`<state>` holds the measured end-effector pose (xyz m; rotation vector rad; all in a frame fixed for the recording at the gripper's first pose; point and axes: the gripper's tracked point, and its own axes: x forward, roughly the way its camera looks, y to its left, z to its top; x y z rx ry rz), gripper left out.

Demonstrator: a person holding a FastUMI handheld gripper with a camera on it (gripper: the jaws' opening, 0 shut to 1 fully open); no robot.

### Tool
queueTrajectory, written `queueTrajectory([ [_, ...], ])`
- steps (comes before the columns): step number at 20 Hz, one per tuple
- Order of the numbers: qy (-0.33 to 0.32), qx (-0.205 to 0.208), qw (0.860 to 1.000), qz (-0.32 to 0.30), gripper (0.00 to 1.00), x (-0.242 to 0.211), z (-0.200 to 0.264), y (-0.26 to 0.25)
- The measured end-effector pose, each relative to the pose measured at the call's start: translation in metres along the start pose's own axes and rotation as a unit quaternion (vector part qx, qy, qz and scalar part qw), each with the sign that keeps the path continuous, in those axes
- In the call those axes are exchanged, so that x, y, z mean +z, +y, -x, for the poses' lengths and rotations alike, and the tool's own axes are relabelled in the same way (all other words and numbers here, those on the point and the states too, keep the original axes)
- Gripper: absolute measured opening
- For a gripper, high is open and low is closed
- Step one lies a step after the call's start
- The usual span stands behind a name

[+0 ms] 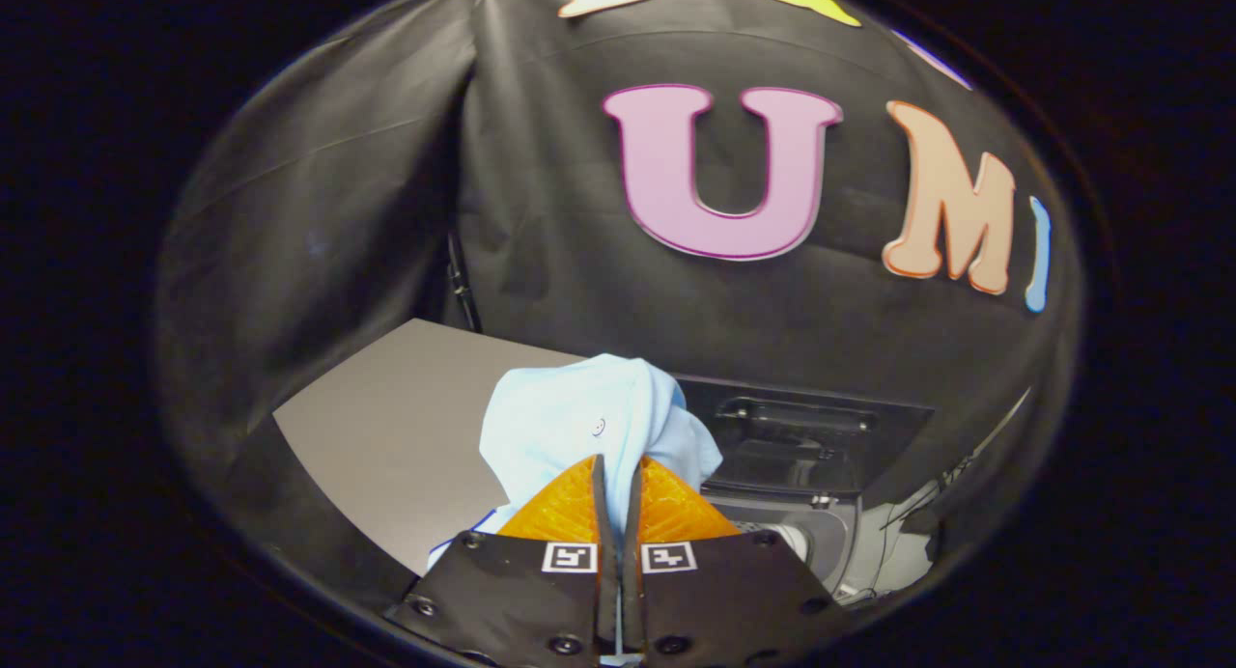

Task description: Put the clothes into the washing machine and then close the washing machine lid.

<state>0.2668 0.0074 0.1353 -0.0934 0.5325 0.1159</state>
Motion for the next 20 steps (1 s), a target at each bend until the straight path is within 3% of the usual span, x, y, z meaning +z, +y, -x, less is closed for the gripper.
queueTrajectory([
  [4, 0.014, -0.040, 0.999, 0.003, 0.03, -0.040, -0.014, -0.062],
  [9, 0.041, -0.056, 0.998, -0.004, 0.03, -0.120, -0.064, -0.107],
  [13, 0.056, -0.056, 0.996, -0.042, 0.03, -0.187, -0.105, -0.124],
  [17, 0.063, -0.063, 0.994, -0.066, 0.04, -0.221, -0.127, -0.130],
  [18, 0.061, -0.067, 0.993, -0.070, 0.11, -0.227, -0.129, -0.132],
  [20, 0.061, -0.078, 0.991, -0.091, 0.11, -0.237, -0.133, -0.136],
])
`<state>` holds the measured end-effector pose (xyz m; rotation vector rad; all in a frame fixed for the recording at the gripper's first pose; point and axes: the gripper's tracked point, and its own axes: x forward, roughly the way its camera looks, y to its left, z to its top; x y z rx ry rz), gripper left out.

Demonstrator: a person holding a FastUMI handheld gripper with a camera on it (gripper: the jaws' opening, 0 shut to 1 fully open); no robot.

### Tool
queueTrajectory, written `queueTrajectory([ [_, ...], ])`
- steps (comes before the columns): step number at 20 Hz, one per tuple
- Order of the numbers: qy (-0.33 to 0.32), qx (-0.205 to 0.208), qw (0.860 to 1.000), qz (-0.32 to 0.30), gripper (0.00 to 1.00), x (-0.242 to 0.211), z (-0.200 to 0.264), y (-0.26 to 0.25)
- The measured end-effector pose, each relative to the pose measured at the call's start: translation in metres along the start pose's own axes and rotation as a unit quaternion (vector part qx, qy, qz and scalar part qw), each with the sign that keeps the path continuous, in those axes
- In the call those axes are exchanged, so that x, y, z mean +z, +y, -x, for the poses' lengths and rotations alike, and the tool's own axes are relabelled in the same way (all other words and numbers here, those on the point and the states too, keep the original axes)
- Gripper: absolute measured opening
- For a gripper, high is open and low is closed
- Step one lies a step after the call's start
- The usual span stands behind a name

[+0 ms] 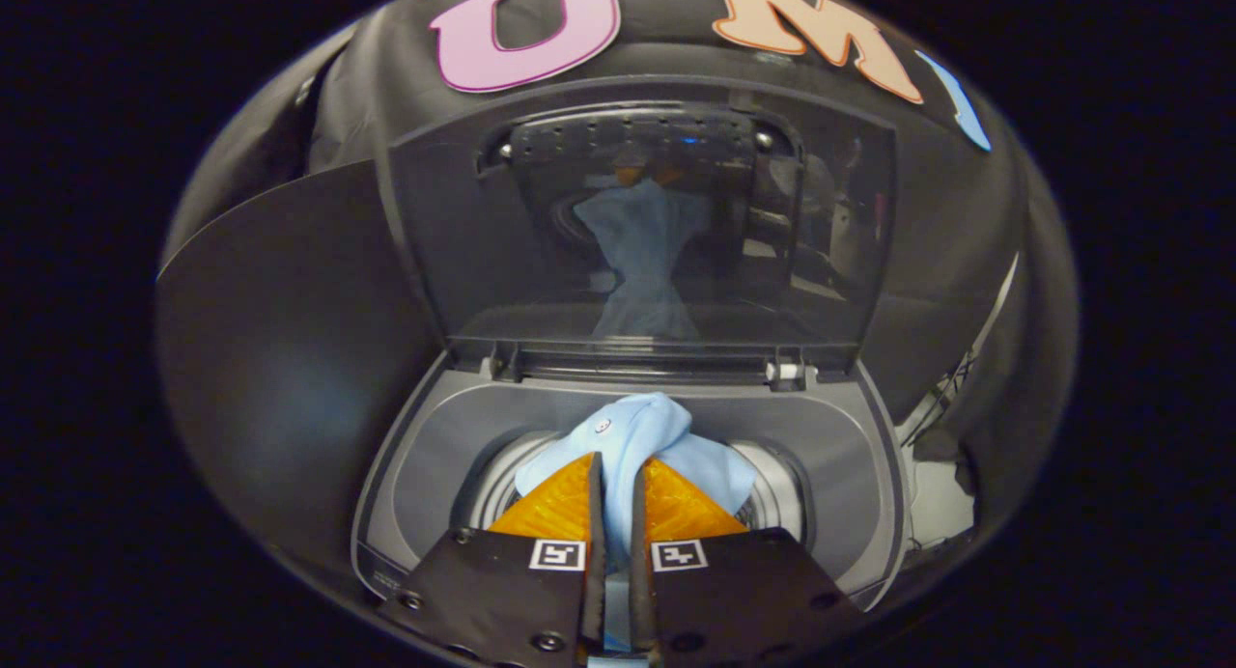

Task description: Put the clothes into the washing machine and then close the washing machine lid.

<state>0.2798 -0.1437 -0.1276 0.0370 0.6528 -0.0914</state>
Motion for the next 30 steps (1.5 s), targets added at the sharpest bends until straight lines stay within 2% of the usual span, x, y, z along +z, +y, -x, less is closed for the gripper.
queueTrajectory([
  [2, -0.013, 0.003, 1.000, -0.016, 0.20, -0.001, 0.000, -0.002],
  [5, -0.025, 0.007, 0.999, -0.034, 0.50, 0.006, 0.012, 0.000],
  [10, -0.060, 0.034, 0.997, -0.015, 1.00, 0.048, 0.081, 0.002],
  [13, -0.070, 0.061, 0.996, -0.005, 0.98, 0.059, 0.129, 0.012],
  [17, -0.087, 0.057, 0.995, 0.004, 0.98, 0.067, 0.174, 0.001],
  [24, -0.109, 0.037, 0.993, -0.018, 0.98, 0.067, 0.218, -0.034],
  [30, -0.126, 0.022, 0.991, -0.030, 0.98, 0.054, 0.242, -0.041],
])
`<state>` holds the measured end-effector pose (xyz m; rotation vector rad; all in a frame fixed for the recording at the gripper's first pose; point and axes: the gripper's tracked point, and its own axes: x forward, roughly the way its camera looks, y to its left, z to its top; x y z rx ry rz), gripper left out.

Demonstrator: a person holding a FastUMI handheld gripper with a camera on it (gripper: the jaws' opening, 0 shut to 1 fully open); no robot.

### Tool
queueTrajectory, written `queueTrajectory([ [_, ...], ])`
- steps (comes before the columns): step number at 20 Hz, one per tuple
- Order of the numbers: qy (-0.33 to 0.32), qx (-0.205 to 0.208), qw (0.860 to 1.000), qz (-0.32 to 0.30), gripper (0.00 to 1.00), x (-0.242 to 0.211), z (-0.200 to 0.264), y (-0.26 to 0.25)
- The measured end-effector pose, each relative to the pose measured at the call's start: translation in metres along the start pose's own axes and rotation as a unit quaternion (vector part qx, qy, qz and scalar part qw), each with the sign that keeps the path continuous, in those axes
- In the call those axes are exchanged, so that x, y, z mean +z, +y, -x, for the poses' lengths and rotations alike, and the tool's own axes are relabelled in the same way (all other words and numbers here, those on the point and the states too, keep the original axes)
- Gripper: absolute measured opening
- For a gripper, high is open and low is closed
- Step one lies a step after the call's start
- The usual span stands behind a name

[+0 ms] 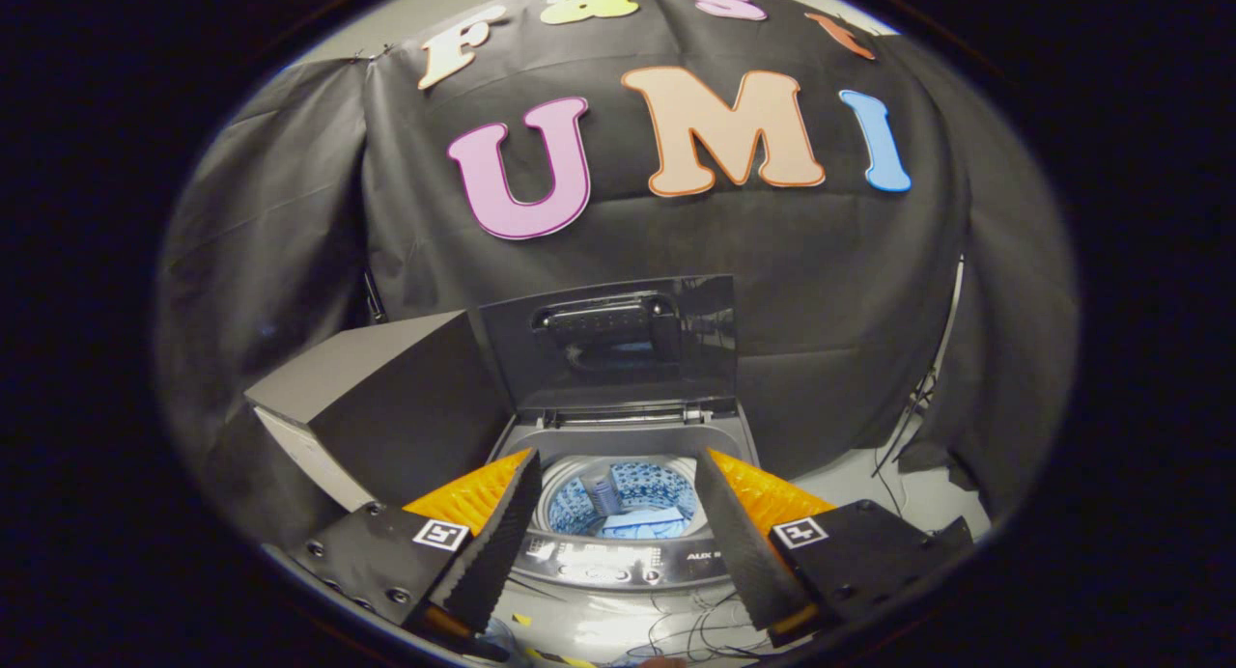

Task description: Put the clothes into the washing machine and then close the washing machine lid.

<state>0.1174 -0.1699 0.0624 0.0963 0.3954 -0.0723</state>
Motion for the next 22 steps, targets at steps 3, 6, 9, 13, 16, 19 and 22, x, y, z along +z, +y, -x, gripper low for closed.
queueTrajectory([
  [3, -0.010, 0.000, 1.000, -0.008, 0.98, -0.001, 0.011, 0.006],
  [6, -0.022, -0.005, 1.000, -0.003, 0.98, 0.002, 0.021, 0.015],
  [9, -0.040, -0.010, 0.999, 0.000, 0.98, 0.013, 0.020, 0.027],
  [13, -0.056, -0.016, 0.998, 0.010, 0.98, 0.040, 0.005, 0.049],
  [16, -0.072, -0.022, 0.997, 0.029, 0.98, 0.069, -0.012, 0.062],
  [19, -0.085, -0.035, 0.995, 0.037, 0.98, 0.097, -0.034, 0.068],
  [22, -0.098, -0.042, 0.994, 0.037, 0.98, 0.127, -0.059, 0.071],
])
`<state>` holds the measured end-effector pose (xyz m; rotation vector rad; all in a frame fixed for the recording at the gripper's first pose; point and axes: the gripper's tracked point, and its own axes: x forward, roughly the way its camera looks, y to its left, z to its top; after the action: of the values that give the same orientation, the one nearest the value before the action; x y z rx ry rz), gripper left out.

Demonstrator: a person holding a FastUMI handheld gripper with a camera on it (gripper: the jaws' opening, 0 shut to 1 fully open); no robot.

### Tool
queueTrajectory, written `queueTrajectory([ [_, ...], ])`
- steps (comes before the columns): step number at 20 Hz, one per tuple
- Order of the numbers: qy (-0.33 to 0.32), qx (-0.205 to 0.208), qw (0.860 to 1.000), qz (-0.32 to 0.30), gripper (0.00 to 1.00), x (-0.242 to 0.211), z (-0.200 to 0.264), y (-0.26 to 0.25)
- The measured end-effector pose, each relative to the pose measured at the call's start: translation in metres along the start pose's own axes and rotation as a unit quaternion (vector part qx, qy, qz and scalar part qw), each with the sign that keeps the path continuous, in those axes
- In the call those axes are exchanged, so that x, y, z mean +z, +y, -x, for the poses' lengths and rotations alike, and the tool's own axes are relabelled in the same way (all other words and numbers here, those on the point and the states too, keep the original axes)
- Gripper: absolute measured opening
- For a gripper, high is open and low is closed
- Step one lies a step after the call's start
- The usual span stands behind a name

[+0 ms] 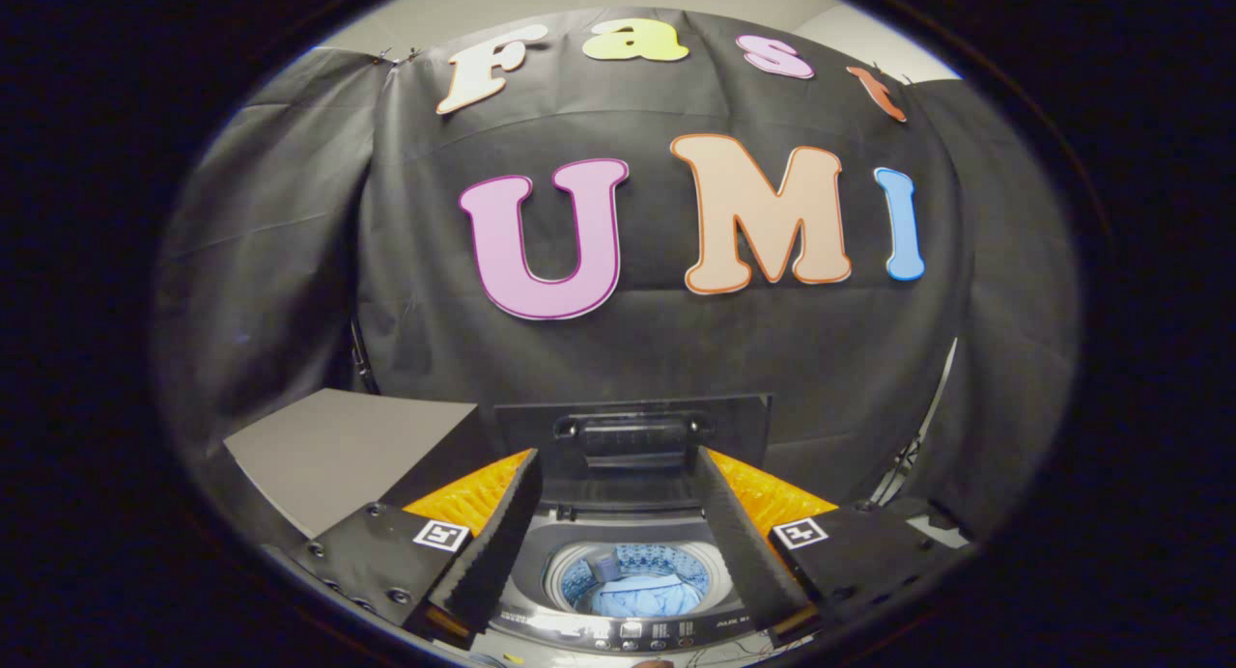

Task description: Put the clothes into the washing machine and then close the washing machine lid.

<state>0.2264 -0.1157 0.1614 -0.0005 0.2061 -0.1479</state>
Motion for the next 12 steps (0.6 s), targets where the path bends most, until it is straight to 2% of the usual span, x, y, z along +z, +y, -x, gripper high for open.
queueTrajectory([
  [8, -0.048, -0.026, 0.998, -0.007, 0.98, 0.053, -0.098, 0.015],
  [10, -0.052, -0.048, 0.997, -0.008, 0.98, 0.056, -0.126, 0.011],
  [12, -0.052, -0.049, 0.997, -0.020, 0.98, 0.050, -0.154, 0.014],
])
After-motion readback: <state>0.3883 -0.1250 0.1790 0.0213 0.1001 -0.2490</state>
